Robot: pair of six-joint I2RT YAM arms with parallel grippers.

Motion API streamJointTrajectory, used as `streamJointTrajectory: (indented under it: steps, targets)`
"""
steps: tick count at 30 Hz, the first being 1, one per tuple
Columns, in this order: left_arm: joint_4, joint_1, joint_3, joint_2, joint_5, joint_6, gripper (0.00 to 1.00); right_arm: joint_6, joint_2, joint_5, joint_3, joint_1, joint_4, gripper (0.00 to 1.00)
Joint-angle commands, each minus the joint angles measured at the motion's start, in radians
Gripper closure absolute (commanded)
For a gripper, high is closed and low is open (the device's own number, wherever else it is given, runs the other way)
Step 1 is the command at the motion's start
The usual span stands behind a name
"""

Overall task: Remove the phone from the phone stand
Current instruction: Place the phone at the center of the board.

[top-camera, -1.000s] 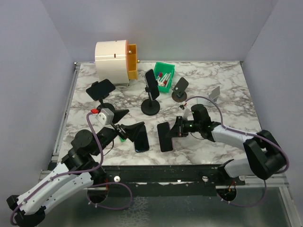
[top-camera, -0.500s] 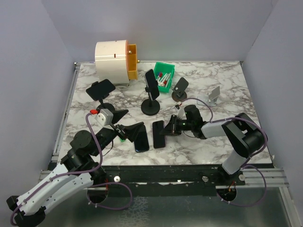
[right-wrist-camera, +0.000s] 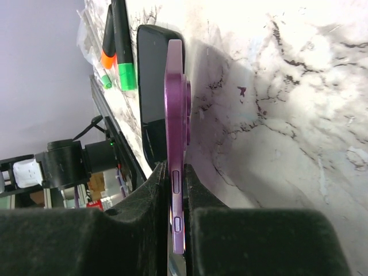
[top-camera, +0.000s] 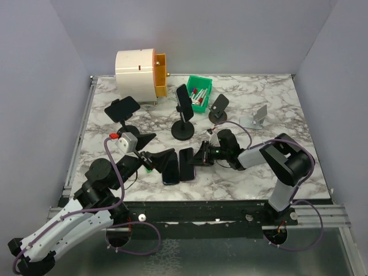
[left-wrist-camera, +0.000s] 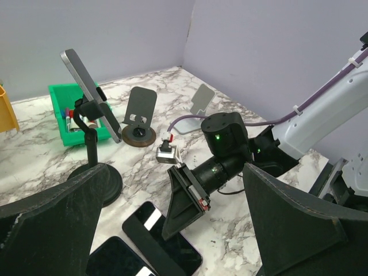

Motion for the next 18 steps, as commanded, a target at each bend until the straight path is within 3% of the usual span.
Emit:
streamJointTrajectory:
  steps: [1,6,18]
  targets:
    - [-0.008,-0.004,-0.006,-0.007,0.016,0.010,0.01,0.049,0.029,0.060,-0.019,0.032,0.097,1.00]
    - [-0.008,-0.003,-0.006,-0.002,0.019,0.008,0.01,0.061,0.031,0.068,-0.024,0.041,0.109,1.00]
    - [-0.009,-0.004,-0.005,-0.005,0.019,0.007,0.01,0.015,0.014,0.111,-0.002,0.041,-0.055,1.00]
